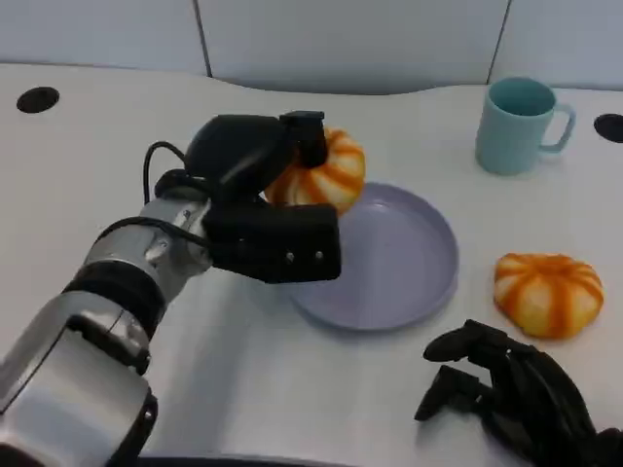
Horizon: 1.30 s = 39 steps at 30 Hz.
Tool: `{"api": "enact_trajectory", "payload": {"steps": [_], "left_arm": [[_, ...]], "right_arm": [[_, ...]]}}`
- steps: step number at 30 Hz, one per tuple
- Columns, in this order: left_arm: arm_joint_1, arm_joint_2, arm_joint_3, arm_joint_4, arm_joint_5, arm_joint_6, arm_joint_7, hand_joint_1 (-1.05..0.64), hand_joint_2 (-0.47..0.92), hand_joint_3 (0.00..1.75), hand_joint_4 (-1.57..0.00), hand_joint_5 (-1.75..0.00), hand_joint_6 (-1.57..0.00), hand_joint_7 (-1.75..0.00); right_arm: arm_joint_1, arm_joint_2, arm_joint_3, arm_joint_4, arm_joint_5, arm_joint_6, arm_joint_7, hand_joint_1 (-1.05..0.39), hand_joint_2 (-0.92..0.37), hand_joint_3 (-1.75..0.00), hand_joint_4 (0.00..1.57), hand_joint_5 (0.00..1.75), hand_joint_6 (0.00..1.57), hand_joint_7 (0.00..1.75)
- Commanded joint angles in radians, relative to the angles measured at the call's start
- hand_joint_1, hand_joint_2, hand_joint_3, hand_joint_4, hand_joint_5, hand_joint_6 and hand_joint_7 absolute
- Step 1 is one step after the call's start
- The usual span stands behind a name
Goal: Grasp the bread from the table and place it into the plate.
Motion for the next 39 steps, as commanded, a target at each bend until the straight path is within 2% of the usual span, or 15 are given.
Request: {"api": "enact_trajectory", "payload": {"steps": [1,3,8,12,19,21,23,24,27,31,32,33,34,36,39], "left_arm": [[-0.028,-0.016,-0.019,0.009,0.015,-0.003,-0.006,-0.23,0.54,0.77,-0.97,-1.75,-0.76,-1.75],[-0.028,-0.032,-0.024,0.012,0.012,0.000,-0.021,-0.21,0.51,0.93,-0.99,-1.75,-0.78,-1.75],[-0.028,-0.059,-0.042,0.016,0.023,0.002,-0.028,-0.21,0.46,1.02,-1.02,-1.75,-0.80,-1.75],[-0.027,-0.081,-0.065,0.024,0.040,0.018,-0.037,-0.21,0.37,1.17,-1.02,-1.75,-0.80,-1.75],[-0.024,-0.093,-0.097,0.033,0.067,0.046,-0.039,-0.25,0.35,1.15,-1.01,-1.75,-0.75,-1.75],[-0.023,-0.092,-0.102,0.035,0.069,0.046,-0.041,-0.30,0.43,1.03,-0.98,-1.75,-0.70,-1.75],[-0.026,-0.090,-0.110,0.036,0.075,0.056,-0.056,-0.31,0.45,0.99,-0.97,-1.75,-0.69,-1.75],[-0.028,-0.089,-0.115,0.036,0.079,0.063,-0.066,-0.40,0.55,0.78,-0.78,-1.75,-0.53,-1.75],[-0.031,-0.088,-0.118,0.034,0.080,0.073,-0.087,-0.46,0.66,0.56,-0.64,-1.75,-0.41,-1.73],[-0.030,-0.087,-0.118,0.032,0.079,0.075,-0.094,-0.47,0.70,0.49,-0.60,-1.75,-0.39,-1.72],[-0.039,-0.088,-0.123,0.034,0.080,0.076,-0.138,-0.47,0.70,0.49,-0.60,-1.75,-0.39,-1.72],[-0.045,-0.089,-0.126,0.036,0.080,0.076,-0.177,-0.61,0.75,0.34,-0.31,-1.51,-0.22,-1.40],[-0.051,-0.089,-0.129,0.037,0.080,0.076,-0.208,-0.70,0.83,0.18,-0.13,-1.31,-0.12,-1.15],[-0.055,-0.088,-0.133,0.036,0.078,0.078,-0.246,-0.77,0.89,0.08,-0.03,-1.16,-0.06,-1.00],[-0.058,-0.089,-0.135,0.035,0.076,0.087,-0.283,-0.84,0.92,0.06,0.00,-1.01,0.00,-0.93]], "right_arm": [[0.008,-0.010,-0.001,0.011,-0.002,0.000,0.007,-0.48,-0.92,-0.41,0.76,1.28,0.76,0.89],[0.001,-0.008,-0.006,0.024,0.008,0.009,0.013,-0.50,-0.92,-0.38,0.79,1.24,0.79,0.87],[-0.010,-0.005,-0.012,0.051,0.009,-0.004,0.028,-0.50,-0.92,-0.37,0.80,1.23,0.81,0.85],[-0.006,-0.003,-0.010,0.043,0.002,0.002,0.019,-0.51,-0.92,-0.36,0.80,1.22,0.81,0.84],[-0.007,0.001,-0.013,0.061,0.009,-0.026,0.044,-0.49,-0.92,-0.37,0.79,1.22,0.79,0.84],[-0.008,0.002,-0.016,0.068,0.011,-0.026,0.048,-0.50,-0.92,-0.36,0.80,1.21,0.80,0.84],[-0.003,0.003,-0.016,0.057,0.014,-0.015,0.047,-0.50,-0.92,-0.35,0.80,1.21,0.80,0.84],[0.001,0.003,-0.016,0.048,0.016,-0.006,0.046,-0.49,-0.92,-0.35,0.80,1.21,0.80,0.84],[0.006,0.005,-0.017,0.033,0.024,0.018,0.045,-0.49,-0.92,-0.35,0.80,1.20,0.81,0.83],[0.008,0.004,-0.016,0.026,0.029,0.030,0.044,-0.49,-0.92,-0.34,0.81,1.20,0.82,0.83],[0.013,0.004,-0.011,0.014,0.020,0.027,0.032,-0.49,-0.92,-0.34,0.81,1.20,0.82,0.83],[0.016,0.004,-0.007,0.008,0.013,0.023,0.026,-0.50,-0.92,-0.34,0.81,1.20,0.82,0.83],[0.017,0.004,-0.005,0.006,0.008,0.020,0.021,-0.50,-0.92,-0.34,0.80,1.20,0.82,0.83],[0.017,0.005,-0.005,0.009,0.011,0.016,0.024,-0.50,-0.92,-0.33,0.79,1.21,0.80,0.83],[0.012,0.006,-0.006,0.020,0.018,0.008,0.035,-0.49,-0.92,-0.34,0.78,1.22,0.79,0.84]]}}
